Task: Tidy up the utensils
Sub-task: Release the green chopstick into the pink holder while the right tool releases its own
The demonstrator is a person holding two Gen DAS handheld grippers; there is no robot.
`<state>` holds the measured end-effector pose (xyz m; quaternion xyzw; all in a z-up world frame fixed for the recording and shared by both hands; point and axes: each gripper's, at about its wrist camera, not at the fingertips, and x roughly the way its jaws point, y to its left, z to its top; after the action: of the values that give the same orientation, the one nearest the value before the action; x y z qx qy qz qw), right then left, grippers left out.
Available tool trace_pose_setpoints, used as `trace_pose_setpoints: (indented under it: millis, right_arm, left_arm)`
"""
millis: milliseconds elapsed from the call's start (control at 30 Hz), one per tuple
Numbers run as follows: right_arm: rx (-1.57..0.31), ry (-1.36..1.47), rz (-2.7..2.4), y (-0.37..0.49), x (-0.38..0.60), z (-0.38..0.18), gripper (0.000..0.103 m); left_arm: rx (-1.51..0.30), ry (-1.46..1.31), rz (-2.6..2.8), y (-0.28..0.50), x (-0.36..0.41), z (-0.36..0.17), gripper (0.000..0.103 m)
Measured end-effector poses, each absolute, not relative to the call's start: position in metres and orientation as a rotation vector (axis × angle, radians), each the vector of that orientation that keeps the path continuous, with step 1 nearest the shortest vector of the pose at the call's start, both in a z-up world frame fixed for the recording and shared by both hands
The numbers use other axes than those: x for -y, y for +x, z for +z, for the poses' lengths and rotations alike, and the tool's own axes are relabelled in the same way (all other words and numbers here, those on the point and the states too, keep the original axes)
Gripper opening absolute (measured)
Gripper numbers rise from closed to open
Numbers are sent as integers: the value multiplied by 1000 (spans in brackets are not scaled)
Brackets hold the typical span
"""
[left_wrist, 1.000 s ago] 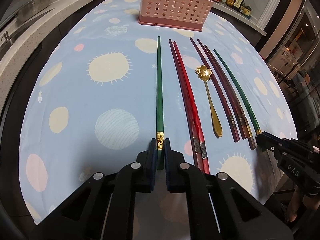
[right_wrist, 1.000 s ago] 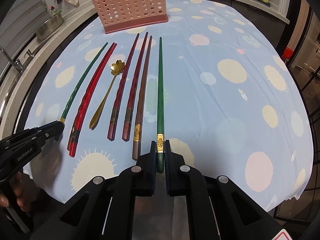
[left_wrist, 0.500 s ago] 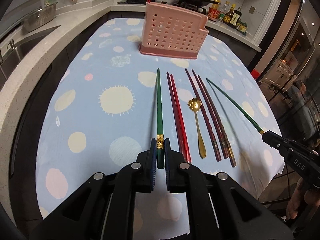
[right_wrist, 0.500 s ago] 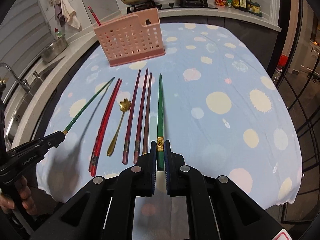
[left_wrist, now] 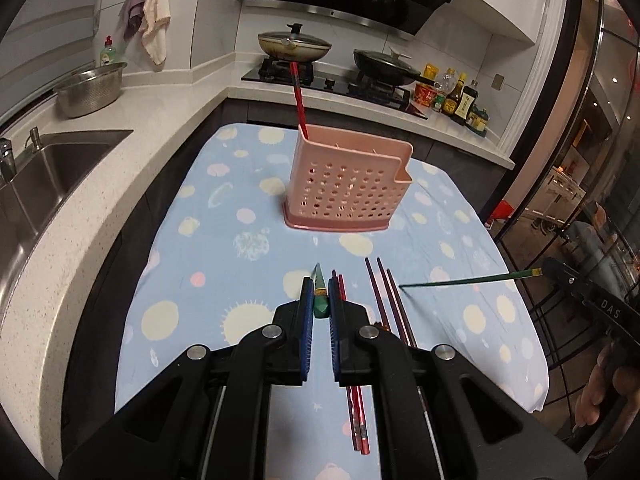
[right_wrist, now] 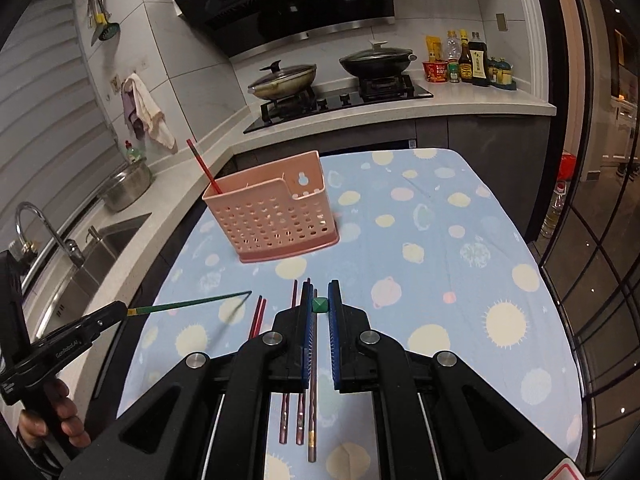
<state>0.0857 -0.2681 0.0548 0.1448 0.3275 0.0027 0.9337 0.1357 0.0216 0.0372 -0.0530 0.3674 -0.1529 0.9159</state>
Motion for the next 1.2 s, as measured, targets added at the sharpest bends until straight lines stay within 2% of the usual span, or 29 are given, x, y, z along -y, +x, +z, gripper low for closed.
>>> trace_pose_setpoints:
  millis: [567,1000,1200]
  right_arm:
    - [-538,351,38,146,284,103,7]
    - [-394,378,121,214,283,170,7]
    - [-353,365,131,252,275,189,7]
  left_arm:
    - [-610,-112,-340,202,-7,100,7]
    - [-393,-105,-425,245,25,194,7]
    - [-329,-101,-423,275,43,212,7]
